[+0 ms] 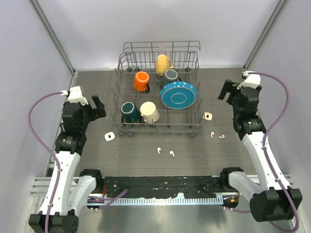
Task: Insert the wireless bluetooth earbuds into the charging case
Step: Adjust the charging case at the center of the board.
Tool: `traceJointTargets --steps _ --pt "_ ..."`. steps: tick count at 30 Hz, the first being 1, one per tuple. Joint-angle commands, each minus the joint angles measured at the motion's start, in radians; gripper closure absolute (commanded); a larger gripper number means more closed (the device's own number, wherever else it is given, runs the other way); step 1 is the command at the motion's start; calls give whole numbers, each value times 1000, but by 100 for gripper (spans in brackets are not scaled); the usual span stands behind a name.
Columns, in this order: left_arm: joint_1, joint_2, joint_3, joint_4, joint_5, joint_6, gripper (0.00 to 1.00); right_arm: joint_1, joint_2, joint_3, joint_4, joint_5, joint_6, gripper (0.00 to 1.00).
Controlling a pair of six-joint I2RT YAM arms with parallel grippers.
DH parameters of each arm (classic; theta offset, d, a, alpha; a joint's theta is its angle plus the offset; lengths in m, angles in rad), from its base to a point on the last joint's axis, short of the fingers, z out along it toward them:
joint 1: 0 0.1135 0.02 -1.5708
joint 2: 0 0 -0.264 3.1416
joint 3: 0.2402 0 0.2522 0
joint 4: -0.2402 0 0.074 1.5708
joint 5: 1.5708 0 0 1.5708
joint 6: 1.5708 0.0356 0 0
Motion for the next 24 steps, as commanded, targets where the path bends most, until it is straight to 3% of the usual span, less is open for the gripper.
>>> traceJointTargets --steps 1,5,8,12,14,17,20,23,24 --pt "0 -35 -4 41 -55 -32 0 1 -39 41 -164 -150 -192 0" --pt "0 -70 -1 28 78 34 0 1 -53 51 -308 -271 -499 3" --pt "-2 -81 -21 39 127 8 0 2 -59 45 -345 -179 -635 2" --pt "-2 -61 -4 -16 221 77 0 -27 -28 62 -341 -222 -783 2" --pt "-8 -55 -2 -24 168 56 0 -82 9 89 -327 -373 -824 3" --pt "-23 -48 5 -68 -19 -52 0 -108 120 190 -408 -408 -851 3" --pt "-31 -34 14 -93 -86 -40 0 -156 246 295 -457 -481 -826 4" --pt "-41 -15 21 -128 -93 -40 0 -186 358 337 -477 -527 -898 4" --pt "-43 -11 25 -136 -90 -41 0 -188 386 341 -489 -558 -991 5"
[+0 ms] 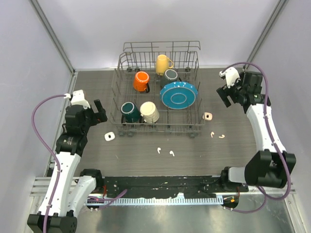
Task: Insert the wireless bluetooth earbuds into the charging case
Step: Adjust the charging case at the center of the board.
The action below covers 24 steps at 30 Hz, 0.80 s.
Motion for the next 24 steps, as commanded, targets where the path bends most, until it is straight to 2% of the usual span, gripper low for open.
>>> traceJointTargets --steps 1,6,9,10,12,16,17,24 --pt "-13 18 39 -52 -61 -13 0 -28 136 76 -74 -134 -194 6" --pt "-17 -25 25 -35 -50 -2 0 -63 282 142 -86 -269 -243 7" --pt "-17 -57 10 -23 -50 9 0 -72 385 201 -150 -369 -292 13" --pt "-17 -60 7 -21 -56 10 0 -72 411 220 -184 -401 -298 20" --pt "-14 -59 2 -24 -73 16 0 -75 479 260 -233 -439 -336 21" --pt "-13 -56 1 -32 -95 32 0 -86 522 278 -406 -530 -462 23" --pt "-14 -56 -4 -31 -99 33 0 -87 523 268 -423 -576 -514 23" --pt "-13 -62 -22 -26 -136 42 0 -87 560 231 -467 -608 -572 24"
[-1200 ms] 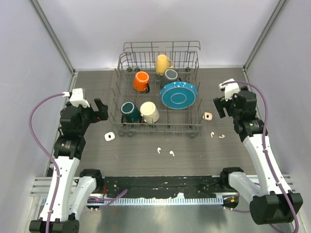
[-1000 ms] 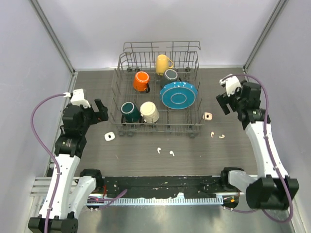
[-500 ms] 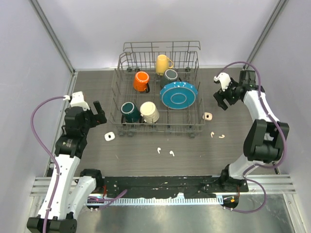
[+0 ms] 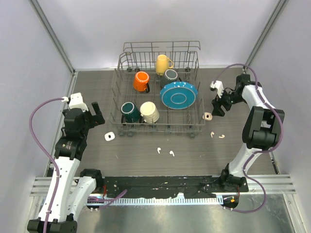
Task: Insert the wireless bluetooth earbuds into the charging case
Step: Adjust the charging case at the center of the board.
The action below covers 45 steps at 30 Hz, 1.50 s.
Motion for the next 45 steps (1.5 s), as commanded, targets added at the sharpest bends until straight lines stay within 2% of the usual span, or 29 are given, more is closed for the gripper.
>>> traceJointTargets --steps 1,3,10,14,21,29,33,35,37,43,45 --pt "-1 -14 -14 29 -38 18 0 -5 10 -20 -70 -104 -103 25" --pt "0 -15 -17 35 -44 21 0 -3 13 -36 -55 -126 -129 31" --pt "0 -12 -23 38 -52 23 0 -2 73 -86 14 -136 -153 38" --pt "0 -9 -25 38 -52 24 0 0 99 -89 39 -150 -163 40" --pt "0 -6 -26 40 -50 26 0 11 99 -151 235 -112 -92 41" --pt "-1 -9 -28 38 -49 27 0 14 50 -207 347 -122 -64 35" --pt "0 -11 -31 40 -45 27 0 15 44 -205 364 -149 -51 25" --pt "0 -8 -31 40 -44 29 0 15 30 -214 364 -136 -43 25" --pt "-1 -6 -31 41 -39 29 0 17 15 -221 376 -98 -22 20" --pt "0 3 -29 41 -27 27 0 0 -115 -274 443 -47 136 19" --pt "-1 6 -28 41 -27 29 0 -6 -167 -332 545 -35 275 19"
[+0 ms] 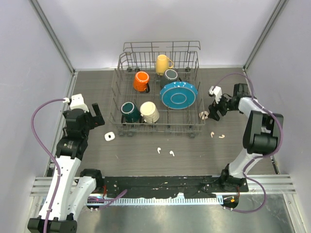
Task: Insert the wireless bluetooth earbuds into the charging case
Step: Adjust the charging case at the center of the board.
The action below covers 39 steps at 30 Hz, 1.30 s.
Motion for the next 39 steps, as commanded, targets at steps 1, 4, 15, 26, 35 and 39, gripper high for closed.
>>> traceJointTargets --steps 1,4,15,26,35,39 --pt "-1 5 3 40 10 20 0 -23 -186 -81 198 32 293 19" --pt "0 8 7 37 3 20 0 -38 -269 -128 440 173 723 19" --pt "0 -56 -58 127 -61 29 0 -63 -285 97 84 506 1527 11" --pt "-1 -153 -142 137 -93 -113 0 -63 -418 -65 59 418 1620 8" --pt "0 -105 -13 -42 5 -62 0 -34 -458 -150 117 406 1683 4" --pt "0 -93 -10 -83 17 -54 0 -9 -343 -93 25 442 1662 4"
